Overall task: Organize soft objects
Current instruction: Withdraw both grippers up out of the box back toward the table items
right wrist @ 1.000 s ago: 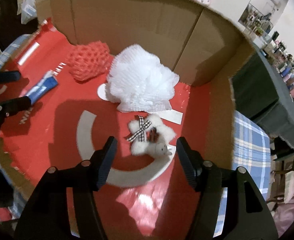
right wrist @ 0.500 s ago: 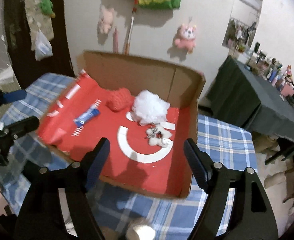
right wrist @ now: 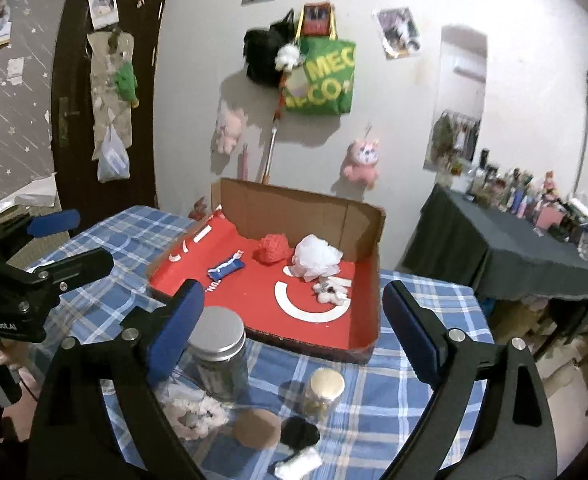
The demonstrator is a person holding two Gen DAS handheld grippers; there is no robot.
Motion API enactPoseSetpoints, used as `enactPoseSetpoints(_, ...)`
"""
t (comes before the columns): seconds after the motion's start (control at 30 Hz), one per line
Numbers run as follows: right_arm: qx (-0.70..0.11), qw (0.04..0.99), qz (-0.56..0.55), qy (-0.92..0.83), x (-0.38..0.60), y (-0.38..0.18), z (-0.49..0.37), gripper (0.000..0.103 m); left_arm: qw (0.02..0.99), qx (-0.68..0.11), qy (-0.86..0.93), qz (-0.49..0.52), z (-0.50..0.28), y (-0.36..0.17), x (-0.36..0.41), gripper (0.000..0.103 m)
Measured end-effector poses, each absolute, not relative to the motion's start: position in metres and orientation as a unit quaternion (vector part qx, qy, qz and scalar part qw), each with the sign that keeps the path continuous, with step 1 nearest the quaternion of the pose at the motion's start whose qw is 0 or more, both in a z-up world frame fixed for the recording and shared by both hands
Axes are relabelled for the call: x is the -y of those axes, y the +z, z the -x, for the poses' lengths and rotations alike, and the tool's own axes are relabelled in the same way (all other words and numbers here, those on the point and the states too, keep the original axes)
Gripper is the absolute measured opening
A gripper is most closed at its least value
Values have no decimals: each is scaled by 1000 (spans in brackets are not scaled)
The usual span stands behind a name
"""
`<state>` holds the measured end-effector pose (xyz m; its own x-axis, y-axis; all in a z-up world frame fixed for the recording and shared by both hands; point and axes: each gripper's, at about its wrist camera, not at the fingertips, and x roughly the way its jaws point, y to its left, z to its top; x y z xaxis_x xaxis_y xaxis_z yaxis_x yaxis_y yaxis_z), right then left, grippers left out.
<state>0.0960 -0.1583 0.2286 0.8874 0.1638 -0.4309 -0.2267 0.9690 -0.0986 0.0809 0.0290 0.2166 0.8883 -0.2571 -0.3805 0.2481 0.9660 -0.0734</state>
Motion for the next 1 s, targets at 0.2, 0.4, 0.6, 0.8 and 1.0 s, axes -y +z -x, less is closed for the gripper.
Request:
enactPoseSetpoints(0.2, -181, 979, 52, 76, 161, 213, -50, 92, 981, -166, -104, 17, -42, 203, -28, 103)
enactPoseSetpoints(0.4, -153, 986, 52, 42, 158, 192, -16, 92, 990, -130, -59, -1, -12, 184, -21, 103)
enactPoseSetpoints(0.6, -137, 989, 49, 21, 157, 164, 3, 94, 992, -115, -41, -8, 10, 158, -15, 103)
enactPoseSetpoints(0.8, -125, 991, 40, 13, 158, 133, 17, 94, 993, -110, -42, -9, 24, 131, -10, 103)
enactPoseSetpoints(1.0, -135, 990, 34, 7, 159, 108, 21, 95, 992, -121, -44, 6, 26, 111, -10, 103)
